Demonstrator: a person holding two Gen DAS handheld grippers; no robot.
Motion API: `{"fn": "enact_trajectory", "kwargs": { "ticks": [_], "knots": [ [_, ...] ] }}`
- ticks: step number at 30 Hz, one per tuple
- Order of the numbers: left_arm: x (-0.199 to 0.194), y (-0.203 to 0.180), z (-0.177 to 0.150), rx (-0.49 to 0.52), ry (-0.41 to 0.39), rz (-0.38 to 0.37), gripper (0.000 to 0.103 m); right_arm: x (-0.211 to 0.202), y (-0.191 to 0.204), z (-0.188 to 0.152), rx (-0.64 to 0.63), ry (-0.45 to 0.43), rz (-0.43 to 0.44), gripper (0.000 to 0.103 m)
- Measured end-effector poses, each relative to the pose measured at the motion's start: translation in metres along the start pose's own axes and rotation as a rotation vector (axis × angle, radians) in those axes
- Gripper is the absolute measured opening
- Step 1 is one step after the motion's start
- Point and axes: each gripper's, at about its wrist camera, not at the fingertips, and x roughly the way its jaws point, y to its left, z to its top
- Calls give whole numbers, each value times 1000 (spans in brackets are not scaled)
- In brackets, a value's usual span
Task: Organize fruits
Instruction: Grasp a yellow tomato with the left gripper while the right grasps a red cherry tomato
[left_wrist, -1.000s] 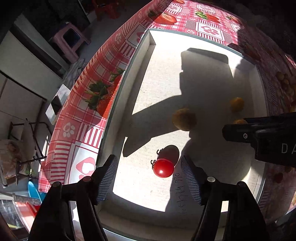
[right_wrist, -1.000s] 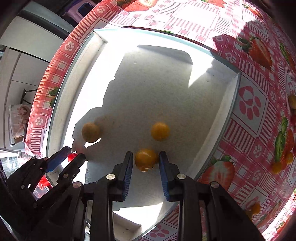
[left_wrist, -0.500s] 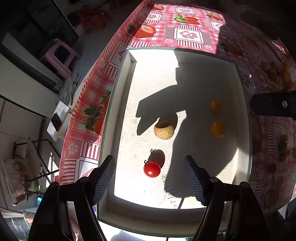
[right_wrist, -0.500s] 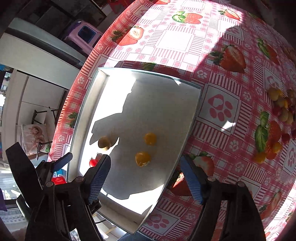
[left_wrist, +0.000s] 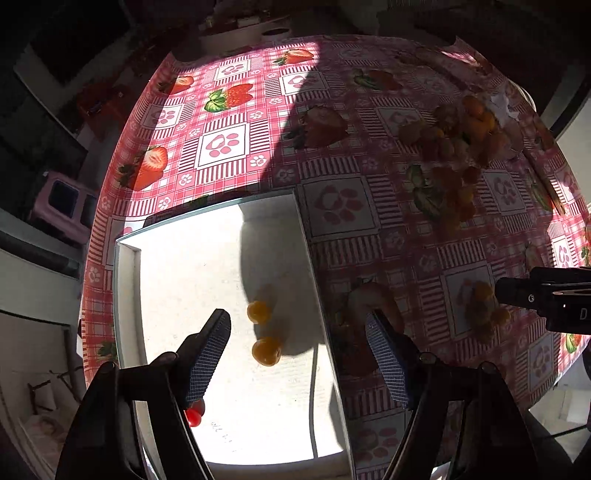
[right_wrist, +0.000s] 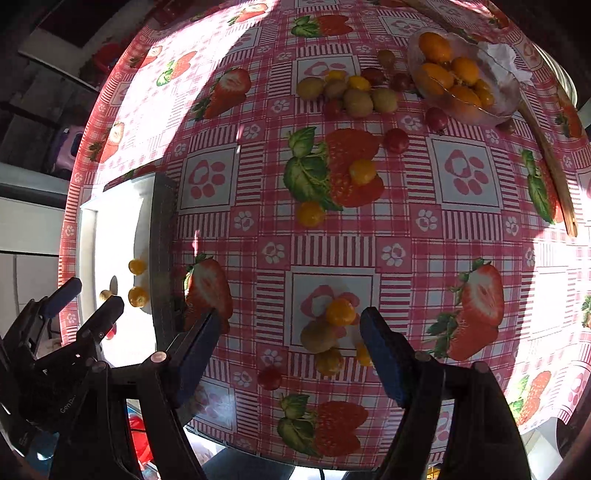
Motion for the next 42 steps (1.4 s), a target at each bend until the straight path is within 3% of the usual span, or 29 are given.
{"fn": "enact_trajectory", "kwargs": {
  "ticks": [8,20,30,31,32,36,39,42],
  "knots": [
    [19,-56,29,73,24,-67,77,-5,-64,10,125,-33,-53,81],
    [62,-97,61,32,68,-93,77,5,-73,80,134,-88,-34,80],
    [80,-109,66,12,80,-97,76,32,-68,121,104,-55,15,57],
    [81,-110,66,12,82,-98,74,35,-67,123,101,-47,19,55],
    [84,-111,68,15,89,-99,62,37,-66,124,97,-41,22,51],
    [86,-120,65,21,95,-88,57,40,-57,129,65,-50,17,46],
    [85,-125,65,23,95,-93,53,42,-51,131,41,-46,-7,26],
    [85,-131,68,39,88,-113,34,43,-47,131,33,-44,-13,23]
  ]
}}
